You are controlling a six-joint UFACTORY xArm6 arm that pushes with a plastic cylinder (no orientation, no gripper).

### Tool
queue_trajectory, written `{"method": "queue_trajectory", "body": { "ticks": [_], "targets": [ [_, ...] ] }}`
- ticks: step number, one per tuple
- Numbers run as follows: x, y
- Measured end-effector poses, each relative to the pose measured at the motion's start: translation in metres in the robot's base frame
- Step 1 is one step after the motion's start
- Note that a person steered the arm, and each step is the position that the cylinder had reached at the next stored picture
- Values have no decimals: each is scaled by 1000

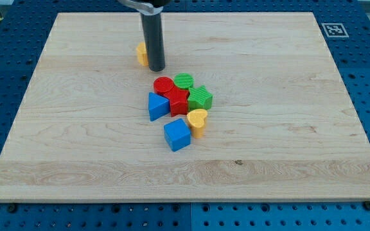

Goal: Slide hexagon to the top left of the board

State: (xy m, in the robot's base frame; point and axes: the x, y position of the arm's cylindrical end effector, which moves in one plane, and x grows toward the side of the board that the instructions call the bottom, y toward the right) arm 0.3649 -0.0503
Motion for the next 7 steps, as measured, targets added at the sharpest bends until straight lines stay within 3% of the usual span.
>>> {"method": "queue_trajectory", "body": {
  "ticks": [1,4,7],
  "targets": [
    [-7,7],
    [-18,-73],
    [-36,-26]
  ]
}}
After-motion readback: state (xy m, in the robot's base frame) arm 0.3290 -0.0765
